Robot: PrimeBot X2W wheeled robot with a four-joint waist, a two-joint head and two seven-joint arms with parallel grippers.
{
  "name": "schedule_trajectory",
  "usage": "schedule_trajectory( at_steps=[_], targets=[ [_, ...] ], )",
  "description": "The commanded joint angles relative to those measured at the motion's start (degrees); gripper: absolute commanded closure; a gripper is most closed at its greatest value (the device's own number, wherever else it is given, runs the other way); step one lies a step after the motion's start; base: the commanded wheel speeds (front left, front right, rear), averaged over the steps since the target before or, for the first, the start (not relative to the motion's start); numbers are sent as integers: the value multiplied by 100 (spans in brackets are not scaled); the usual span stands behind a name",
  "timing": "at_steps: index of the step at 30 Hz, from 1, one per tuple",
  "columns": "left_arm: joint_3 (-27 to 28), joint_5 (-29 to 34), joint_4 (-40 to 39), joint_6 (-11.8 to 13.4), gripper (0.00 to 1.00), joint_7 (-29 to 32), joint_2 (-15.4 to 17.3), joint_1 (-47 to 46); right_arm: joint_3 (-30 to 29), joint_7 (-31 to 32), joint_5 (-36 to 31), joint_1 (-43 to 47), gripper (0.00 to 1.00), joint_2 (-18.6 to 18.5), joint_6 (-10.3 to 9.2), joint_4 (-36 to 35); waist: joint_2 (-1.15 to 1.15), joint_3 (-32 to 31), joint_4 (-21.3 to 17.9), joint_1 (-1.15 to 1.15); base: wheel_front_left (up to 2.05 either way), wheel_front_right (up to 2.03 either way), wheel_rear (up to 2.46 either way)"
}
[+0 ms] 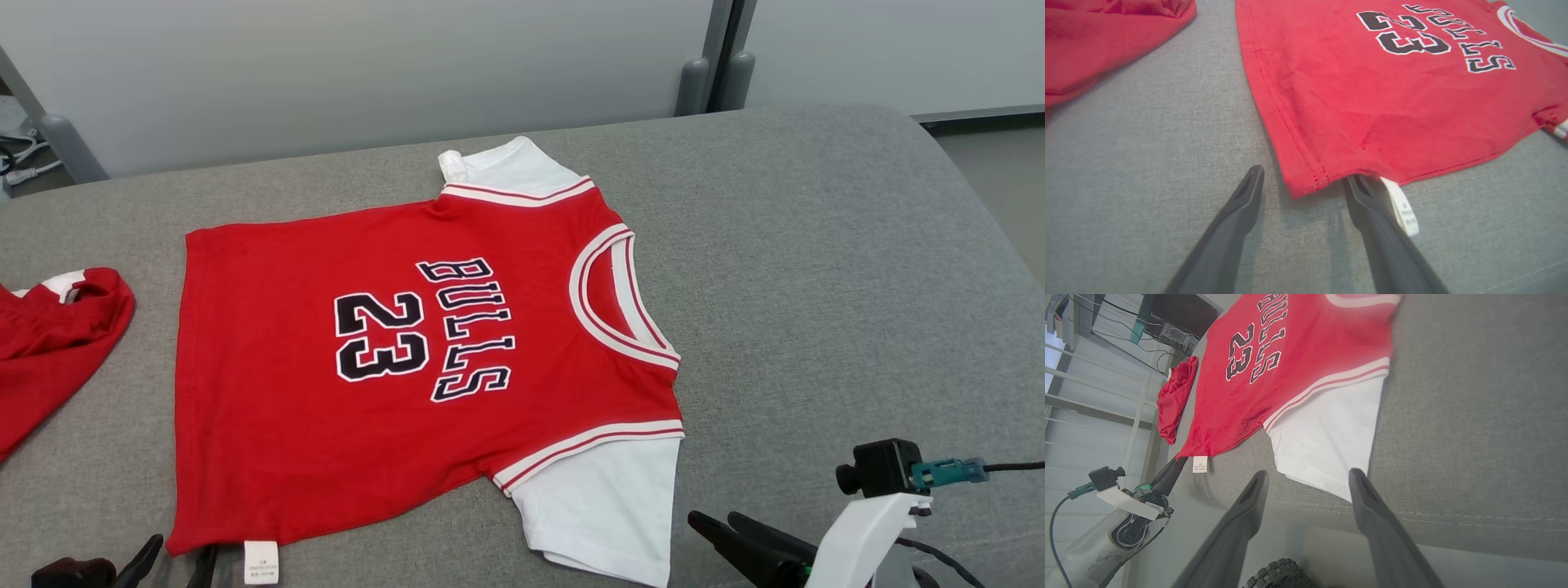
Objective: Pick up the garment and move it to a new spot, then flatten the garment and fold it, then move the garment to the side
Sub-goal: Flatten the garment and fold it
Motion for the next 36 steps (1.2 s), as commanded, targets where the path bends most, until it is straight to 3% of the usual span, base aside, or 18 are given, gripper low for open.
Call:
schedule_trajectory(
  at_steps=[1, 8, 24, 36],
  targets=[
    [242, 13, -72, 18, 0, -34, 209, -147, 102, -134, -77, -161, 0, -48, 8, -149, -1, -7, 18, 0, 0, 0, 0],
    [511, 159, -245, 18, 0, -34, 103, -122, 155, -871, -414, -342, 0, -70, 8, -97, -1, -58, 84, 0, 0, 0, 0],
    [1389, 674, -937, 70, 0, -34, -333, 120, 524, -4038, -1807, -1136, 0, -233, 8, 868, -1, -120, 185, 0, 0, 0, 0],
    [1962, 1133, -1444, 42, 0, -34, -734, 263, 798, -5147, -2373, -1477, 0, -164, 8, 1704, -1, -176, 254, 0, 0, 0, 0]
  ],
)
